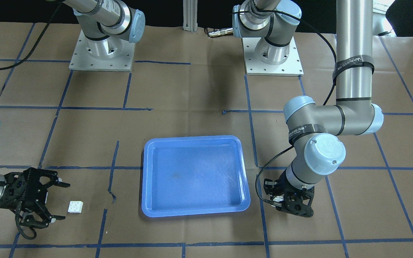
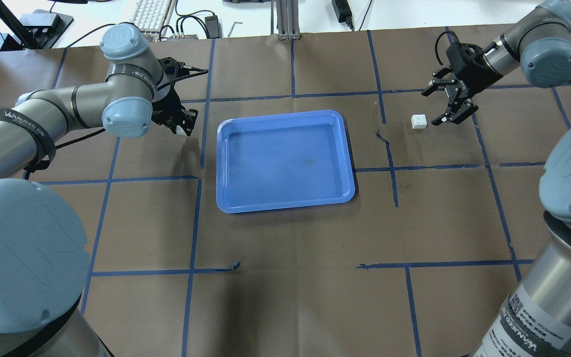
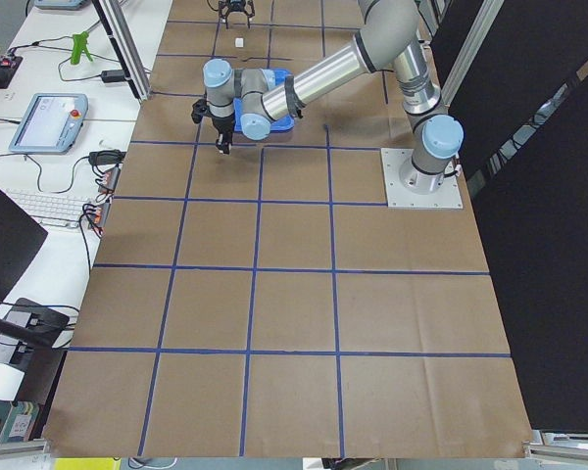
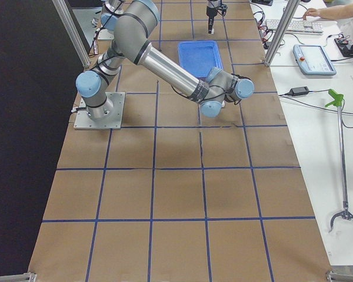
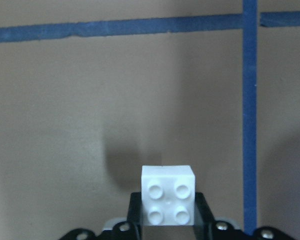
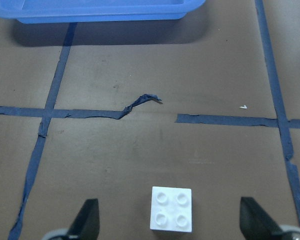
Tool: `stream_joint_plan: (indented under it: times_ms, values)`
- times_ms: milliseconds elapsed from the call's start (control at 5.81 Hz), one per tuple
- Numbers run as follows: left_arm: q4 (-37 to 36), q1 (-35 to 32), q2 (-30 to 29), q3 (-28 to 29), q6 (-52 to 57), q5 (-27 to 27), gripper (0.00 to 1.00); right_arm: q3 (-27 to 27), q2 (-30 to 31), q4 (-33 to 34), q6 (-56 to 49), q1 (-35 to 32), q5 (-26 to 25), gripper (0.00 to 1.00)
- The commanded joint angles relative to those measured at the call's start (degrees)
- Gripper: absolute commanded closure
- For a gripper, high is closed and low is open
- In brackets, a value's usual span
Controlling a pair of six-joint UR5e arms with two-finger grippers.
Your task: Assemble white blocks and place on blue tray
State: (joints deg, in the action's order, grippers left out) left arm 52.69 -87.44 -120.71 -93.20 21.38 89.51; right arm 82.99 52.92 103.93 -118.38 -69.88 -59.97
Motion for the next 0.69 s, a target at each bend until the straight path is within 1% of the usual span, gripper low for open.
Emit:
stream_joint_plan:
  times_ms: [0,172,516]
  values:
    - [0.0,-5.3,2.7,-1.4,20.5,0.1,1.00,4.4,-0.2,6.0,-1.1,0.1,0.2,0.01]
    - [0.0,-9.3,3.6,-1.5,29.2,0.1,1.00,4.7,-0.4,7.5,-1.2,0.1,0.2,0.01]
    - [0.0,-16.3,3.9,-2.2,45.2,0.6,1.00,4.6,-1.3,7.6,-0.8,0.3,0.1,0.02]
